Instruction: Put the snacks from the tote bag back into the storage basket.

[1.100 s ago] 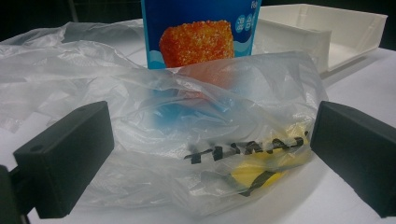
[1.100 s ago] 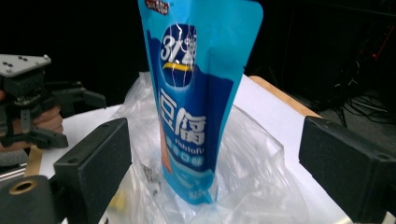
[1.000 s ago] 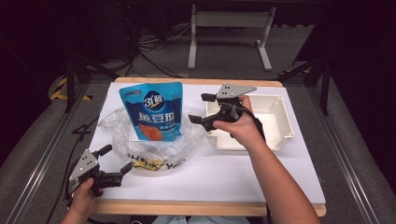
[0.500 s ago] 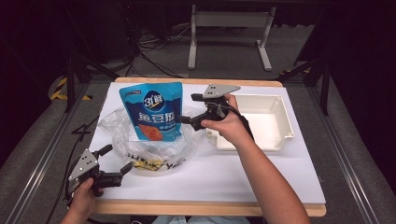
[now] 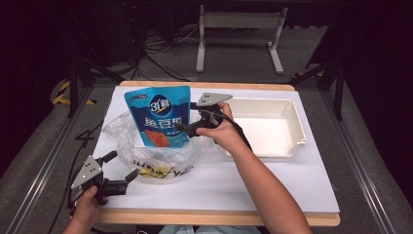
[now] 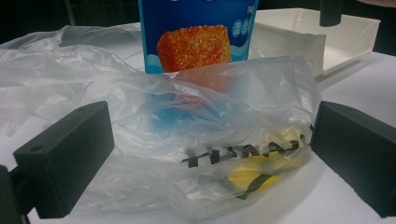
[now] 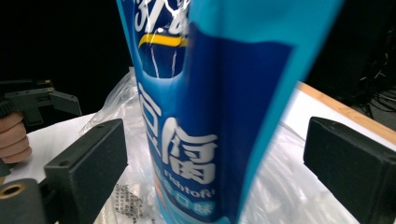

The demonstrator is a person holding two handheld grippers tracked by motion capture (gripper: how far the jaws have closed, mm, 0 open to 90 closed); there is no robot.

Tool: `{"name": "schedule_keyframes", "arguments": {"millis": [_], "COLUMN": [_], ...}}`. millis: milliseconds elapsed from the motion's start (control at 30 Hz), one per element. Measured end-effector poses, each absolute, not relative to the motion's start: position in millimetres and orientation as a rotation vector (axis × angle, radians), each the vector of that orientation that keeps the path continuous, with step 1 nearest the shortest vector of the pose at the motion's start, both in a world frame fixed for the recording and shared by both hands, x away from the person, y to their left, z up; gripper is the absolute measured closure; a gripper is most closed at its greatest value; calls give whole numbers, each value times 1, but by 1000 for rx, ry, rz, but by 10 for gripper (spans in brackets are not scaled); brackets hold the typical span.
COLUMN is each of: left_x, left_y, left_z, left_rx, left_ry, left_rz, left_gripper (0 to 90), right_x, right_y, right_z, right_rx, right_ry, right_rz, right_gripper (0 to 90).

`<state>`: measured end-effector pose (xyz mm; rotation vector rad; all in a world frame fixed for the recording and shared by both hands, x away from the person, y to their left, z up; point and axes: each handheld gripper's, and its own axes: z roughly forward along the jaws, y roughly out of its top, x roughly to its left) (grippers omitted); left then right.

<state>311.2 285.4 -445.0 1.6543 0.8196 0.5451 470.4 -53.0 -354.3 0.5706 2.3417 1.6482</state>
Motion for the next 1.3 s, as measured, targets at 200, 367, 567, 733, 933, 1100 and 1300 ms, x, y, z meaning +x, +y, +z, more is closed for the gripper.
{"name": "schedule_keyframes", "arguments": {"millis": [200,367,567,733,933,1100,1300], "left_x": [311,311,311,311,311,312,312], "left_y": [285,285,285,285,285,285,285], "left_z": [-445,-445,-444,-444,-445,-445,-445], "left_rx": [1651,1650,1655,1665,1665,1667,1661], "left_ry": [819,819,816,817,821,821,821], "left_rz": [543,540,545,538,538,539,541], "left_gripper": [1,2,2,1,2,2,1], "right_x": [473,474,475,477,478,480,481], "right_y": [-40,-30,-20,-16,-11,-11,-13], "right_z": [-365,-371,-378,-384,-390,-391,-391], "right_rx": [577,569,562,556,544,538,449], "right_ry": [2373,2361,2370,2385,2388,2395,2484], "right_rz": [1627,1623,1614,1599,1581,1586,1538], "right_gripper": [66,84,85,85,94,145,463]}}
